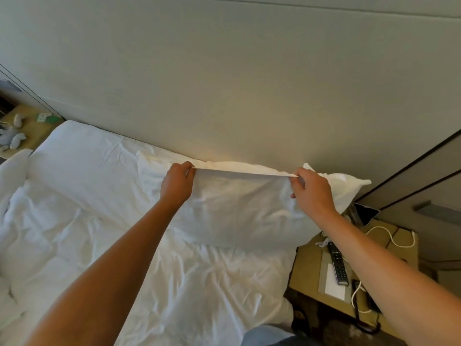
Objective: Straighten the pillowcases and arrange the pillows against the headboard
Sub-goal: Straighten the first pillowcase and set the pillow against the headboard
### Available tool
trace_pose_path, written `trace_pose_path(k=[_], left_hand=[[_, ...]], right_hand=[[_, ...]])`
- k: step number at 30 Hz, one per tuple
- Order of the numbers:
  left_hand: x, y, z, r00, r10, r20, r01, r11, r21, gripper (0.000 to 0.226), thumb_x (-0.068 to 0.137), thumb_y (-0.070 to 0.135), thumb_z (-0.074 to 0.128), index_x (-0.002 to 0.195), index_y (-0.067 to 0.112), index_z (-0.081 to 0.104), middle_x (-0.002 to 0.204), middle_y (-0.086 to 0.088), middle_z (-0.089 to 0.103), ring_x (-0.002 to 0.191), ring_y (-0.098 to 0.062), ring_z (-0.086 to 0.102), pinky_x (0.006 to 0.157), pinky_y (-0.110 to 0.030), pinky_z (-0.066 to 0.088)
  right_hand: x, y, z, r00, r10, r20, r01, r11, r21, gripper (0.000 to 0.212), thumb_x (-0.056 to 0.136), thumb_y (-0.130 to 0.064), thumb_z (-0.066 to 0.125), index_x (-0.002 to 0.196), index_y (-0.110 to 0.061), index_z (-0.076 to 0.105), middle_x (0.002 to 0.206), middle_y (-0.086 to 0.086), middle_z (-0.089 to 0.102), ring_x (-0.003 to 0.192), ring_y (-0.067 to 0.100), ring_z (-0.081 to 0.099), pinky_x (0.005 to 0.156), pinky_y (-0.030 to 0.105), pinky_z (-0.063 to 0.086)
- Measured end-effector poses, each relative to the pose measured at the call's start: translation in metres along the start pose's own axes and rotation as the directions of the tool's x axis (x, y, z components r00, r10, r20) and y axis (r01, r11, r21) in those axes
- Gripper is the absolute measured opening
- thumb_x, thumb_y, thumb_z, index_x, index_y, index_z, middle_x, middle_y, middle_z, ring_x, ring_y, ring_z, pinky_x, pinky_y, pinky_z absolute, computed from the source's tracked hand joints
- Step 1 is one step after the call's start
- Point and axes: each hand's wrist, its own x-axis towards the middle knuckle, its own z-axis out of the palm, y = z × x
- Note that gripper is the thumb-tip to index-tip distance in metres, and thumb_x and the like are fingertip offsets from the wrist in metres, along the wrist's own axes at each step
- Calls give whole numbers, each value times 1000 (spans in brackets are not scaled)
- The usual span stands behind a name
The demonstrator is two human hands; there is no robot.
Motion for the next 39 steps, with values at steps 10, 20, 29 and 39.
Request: trace_pose_path(k=[10,20,29,39], left_hand=[[20,-17,24,984,17,179,-41,990,132,34,107,23,48,133,8,62,128,-19,57,107,-36,63,95,-40,51],[8,-10,29,996,4,91,-13,995,102,35,108,22,43,129,9,68,131,-17,57,109,-35,64,96,-41,53],[-15,-12,39,998,-45,42,45,999,-10,36,108,18,42,134,10,65,141,-12,54,117,-32,64,100,-40,51],[-19,-10,33,996,-48,70,45,998,48,37,109,21,41,134,8,64,137,-12,59,117,-31,63,99,-42,52]], right_hand=[[4,6,-5,999,-24,45,27,997,-73,26,108,-40,49,92,-22,58,69,-1,67,64,24,68,65,44,58],[9,19,4,997,64,50,-63,998,-26,32,102,-37,57,74,-24,65,67,-2,67,60,17,60,62,42,56],[34,7,2,994,-35,99,47,992,-119,24,102,-22,53,84,-12,65,73,1,62,71,27,59,63,43,49],[60,6,2,903,-311,297,423,762,-489,16,101,-7,52,97,-4,67,90,15,67,69,43,60,68,46,42]])
